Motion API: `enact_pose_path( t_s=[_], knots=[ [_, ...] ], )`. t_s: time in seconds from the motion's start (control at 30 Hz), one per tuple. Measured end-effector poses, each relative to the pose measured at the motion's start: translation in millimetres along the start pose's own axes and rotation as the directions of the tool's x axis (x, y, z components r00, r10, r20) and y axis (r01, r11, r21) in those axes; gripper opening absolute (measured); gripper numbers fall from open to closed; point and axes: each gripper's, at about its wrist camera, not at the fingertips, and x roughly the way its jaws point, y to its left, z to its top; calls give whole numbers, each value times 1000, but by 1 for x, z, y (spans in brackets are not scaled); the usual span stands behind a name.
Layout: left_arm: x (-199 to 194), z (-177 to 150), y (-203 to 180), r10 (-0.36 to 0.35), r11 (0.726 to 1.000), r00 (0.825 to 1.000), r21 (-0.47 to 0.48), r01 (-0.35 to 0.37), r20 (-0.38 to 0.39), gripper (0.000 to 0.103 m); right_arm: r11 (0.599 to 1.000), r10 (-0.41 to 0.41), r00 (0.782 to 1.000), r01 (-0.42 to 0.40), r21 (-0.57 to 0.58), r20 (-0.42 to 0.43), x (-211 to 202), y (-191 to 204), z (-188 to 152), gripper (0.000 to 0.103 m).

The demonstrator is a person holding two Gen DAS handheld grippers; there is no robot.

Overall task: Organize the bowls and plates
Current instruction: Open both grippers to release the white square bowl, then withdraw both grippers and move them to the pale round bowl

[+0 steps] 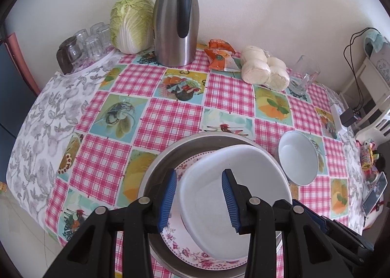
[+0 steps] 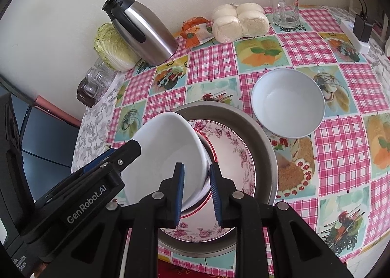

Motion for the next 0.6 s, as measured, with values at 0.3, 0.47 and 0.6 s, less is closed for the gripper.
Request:
enact_pose_path(
  t_s=[0.3, 0.47, 0.6],
  knots=[
    [-5, 3, 15, 24, 998, 999, -64, -23, 21, 68, 998, -57, 997, 58, -5, 53, -12, -2, 3, 59],
    [-3, 3, 18, 69, 995, 997, -79, -66, 25, 87, 994, -106, 992, 107, -9, 62, -10, -6, 6, 79],
    [-6, 2, 22, 131, 988, 989, -96, -125, 65, 103, 991, -130, 989, 132, -21, 74, -9, -8, 7, 91]
  ],
)
